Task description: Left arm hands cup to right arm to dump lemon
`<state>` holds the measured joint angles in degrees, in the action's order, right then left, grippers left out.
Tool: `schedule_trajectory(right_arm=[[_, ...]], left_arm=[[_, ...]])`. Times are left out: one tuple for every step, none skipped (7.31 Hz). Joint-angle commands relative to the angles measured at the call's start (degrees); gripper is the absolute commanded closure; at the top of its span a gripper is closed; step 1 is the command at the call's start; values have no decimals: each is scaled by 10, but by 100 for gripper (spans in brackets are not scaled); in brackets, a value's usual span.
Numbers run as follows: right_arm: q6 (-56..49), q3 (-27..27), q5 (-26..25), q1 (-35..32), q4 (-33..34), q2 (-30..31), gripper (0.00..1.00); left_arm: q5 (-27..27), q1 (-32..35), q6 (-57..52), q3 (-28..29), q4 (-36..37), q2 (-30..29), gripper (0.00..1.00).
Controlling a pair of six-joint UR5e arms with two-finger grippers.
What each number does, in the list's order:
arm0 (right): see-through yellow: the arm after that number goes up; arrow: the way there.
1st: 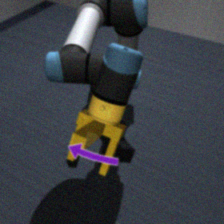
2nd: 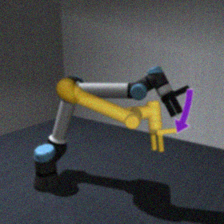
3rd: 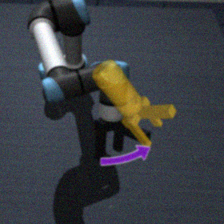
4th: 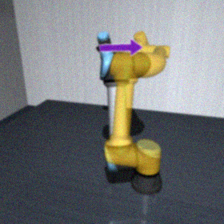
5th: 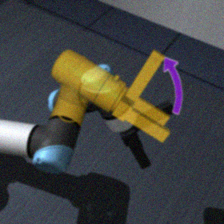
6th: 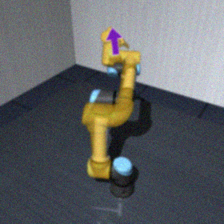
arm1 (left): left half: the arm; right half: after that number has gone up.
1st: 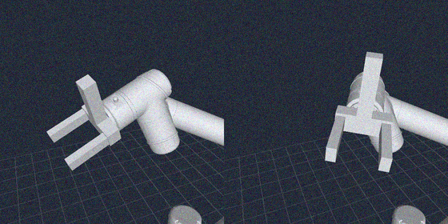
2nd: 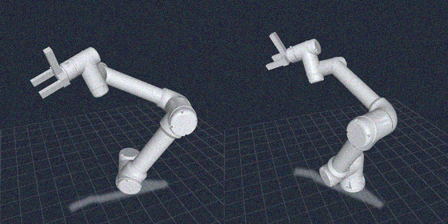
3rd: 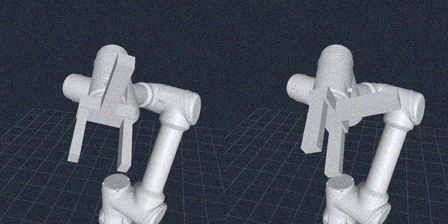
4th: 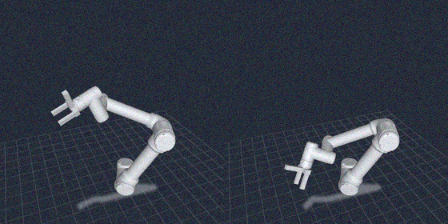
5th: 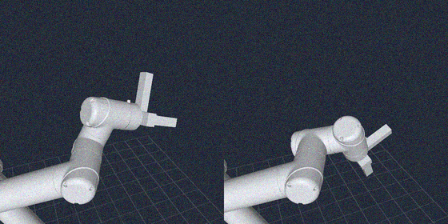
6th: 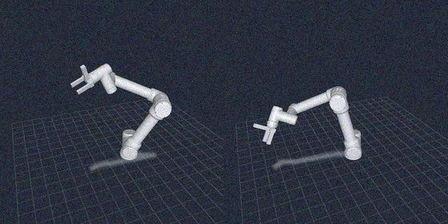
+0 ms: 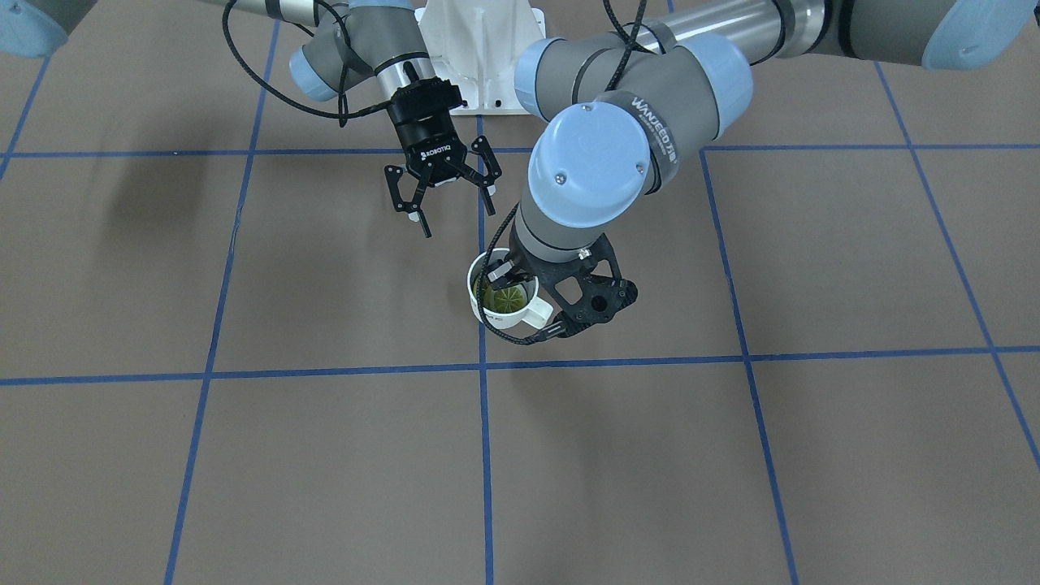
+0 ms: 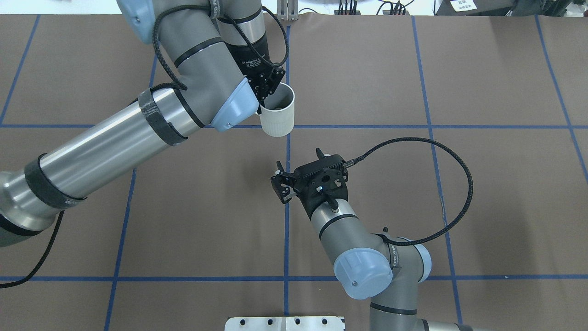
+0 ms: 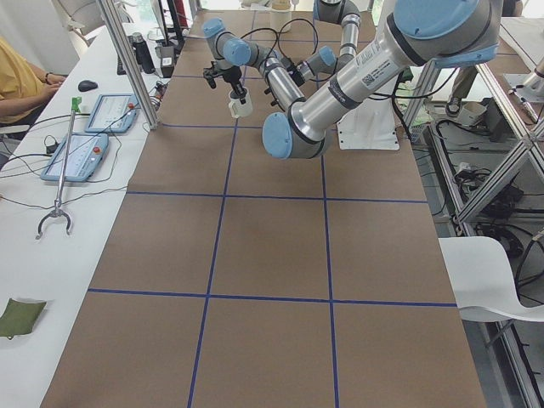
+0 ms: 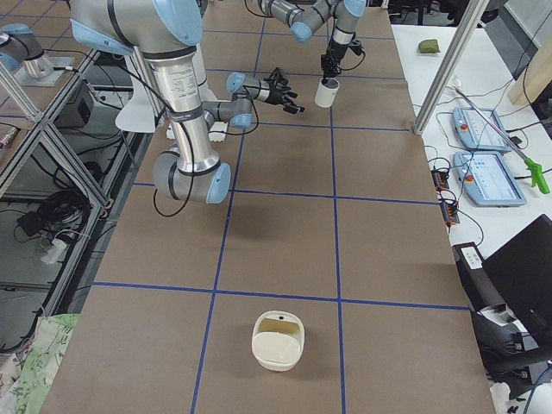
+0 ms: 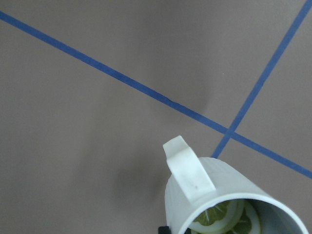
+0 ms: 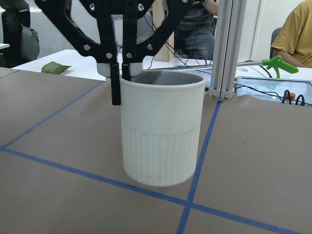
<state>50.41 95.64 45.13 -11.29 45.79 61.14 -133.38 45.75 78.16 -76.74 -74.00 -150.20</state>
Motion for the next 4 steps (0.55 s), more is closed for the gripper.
schedule_trajectory(right_arm=[[0,-3,-21,0,-3,-2,1],[1,-3,-33,0,-3,-4,1],[1,-10,-42,0,-4,-12,1],[1,-14,-43,0,-4,-11,1]], left_arm=[[-1,-14,2,-7,1,-4,100],[-1,-28,2,-10,1,-4,100],[-3,-36,2,-11,0,-4,100],[-2,-43,2,-15,1,-4,100]])
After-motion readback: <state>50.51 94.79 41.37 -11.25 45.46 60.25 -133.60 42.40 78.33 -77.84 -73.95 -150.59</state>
